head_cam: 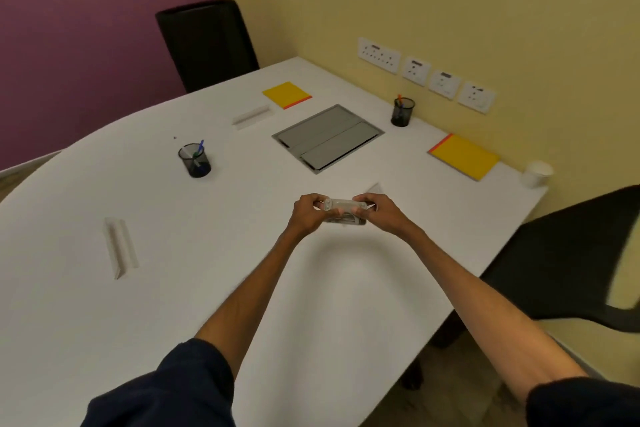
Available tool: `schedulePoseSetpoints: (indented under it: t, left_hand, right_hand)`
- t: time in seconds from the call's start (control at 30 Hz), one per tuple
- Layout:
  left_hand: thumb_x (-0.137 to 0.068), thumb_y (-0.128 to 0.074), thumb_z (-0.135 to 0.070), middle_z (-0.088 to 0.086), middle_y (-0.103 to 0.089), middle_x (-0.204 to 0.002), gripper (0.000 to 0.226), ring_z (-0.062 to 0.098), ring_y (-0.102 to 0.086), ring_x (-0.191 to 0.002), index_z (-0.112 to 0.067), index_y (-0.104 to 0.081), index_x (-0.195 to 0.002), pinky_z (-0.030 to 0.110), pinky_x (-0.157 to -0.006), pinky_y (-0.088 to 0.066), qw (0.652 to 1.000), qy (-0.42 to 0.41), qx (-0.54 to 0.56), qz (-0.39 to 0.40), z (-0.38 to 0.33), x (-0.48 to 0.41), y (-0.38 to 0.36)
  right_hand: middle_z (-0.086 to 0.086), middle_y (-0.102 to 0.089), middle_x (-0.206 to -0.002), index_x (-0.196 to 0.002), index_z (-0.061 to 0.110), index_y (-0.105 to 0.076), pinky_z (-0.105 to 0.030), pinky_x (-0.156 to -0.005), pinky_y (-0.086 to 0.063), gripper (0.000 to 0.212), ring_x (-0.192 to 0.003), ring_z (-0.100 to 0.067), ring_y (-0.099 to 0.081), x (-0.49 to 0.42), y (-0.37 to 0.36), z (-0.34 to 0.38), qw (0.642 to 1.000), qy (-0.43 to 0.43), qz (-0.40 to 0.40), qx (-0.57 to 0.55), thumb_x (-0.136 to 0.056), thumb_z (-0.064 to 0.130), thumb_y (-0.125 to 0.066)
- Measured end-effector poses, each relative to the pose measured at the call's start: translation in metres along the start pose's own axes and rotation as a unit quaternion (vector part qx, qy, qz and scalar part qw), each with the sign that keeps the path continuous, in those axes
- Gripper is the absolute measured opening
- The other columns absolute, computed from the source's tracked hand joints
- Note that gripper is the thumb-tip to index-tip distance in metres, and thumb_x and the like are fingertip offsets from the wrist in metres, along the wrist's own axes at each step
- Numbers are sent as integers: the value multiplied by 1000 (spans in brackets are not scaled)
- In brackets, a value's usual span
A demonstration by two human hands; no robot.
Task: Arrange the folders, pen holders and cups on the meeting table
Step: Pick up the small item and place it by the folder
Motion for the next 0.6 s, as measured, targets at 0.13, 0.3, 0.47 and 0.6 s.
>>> schedulePoseSetpoints:
  t: [0.13, 0.3, 0.47, 0.6]
  left_hand:
    - [-77, -82, -27, 14, -68, -104, 46, 18, -61, -89, 0, -66, -110, 23, -70, -48, 999, -39, -7, 13, -54, 18, -55]
    - [-79, -80, -27, 20, -68, -104, 44, 31, -64, -94, 4, -67, -107, 40, -80, -56, 997, -75, -5, 28, -112, 50, -129]
    - [-83, -76, -31, 19, -66, -112, 51, 31, -64, -101, 2, -63, -119, 48, -87, -56, 994, -97, 4, 50, -155, 75, -196]
    - [-83, -76, -29, 20, -62, -117, 54, 32, -62, -106, 3, -60, -123, 51, -88, -56, 993, -104, 28, 56, -190, 85, -235]
  right_hand:
    - [-12, -67, -119, -122, 4, -65, -28, -80, -50, 35, -91, -16, -58, 44, 61, -24, 998, -8, -57, 0, -89, 15, -69]
    - [-14, -65, -121, -122, 2, -65, -21, -71, -51, 35, -93, -19, -60, 103, 129, -62, 995, -12, -102, -6, -89, 13, -69]
    - [-11, -60, -130, -132, 6, -58, -25, -73, -51, 42, -109, -23, -60, 155, 188, -98, 994, -20, -112, 0, -94, 22, -65]
    - [-10, -56, -133, -136, 9, -55, -37, -78, -55, 44, -108, -29, -62, 178, 231, -114, 993, -27, -118, 4, -95, 26, -62]
Point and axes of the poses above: each hand's wrist, its own x-axis away from the middle knuckle, its own y-axis out of the back of the hand, z = x × y, the point moved 3 cm from there along -x, towards the middle knuckle
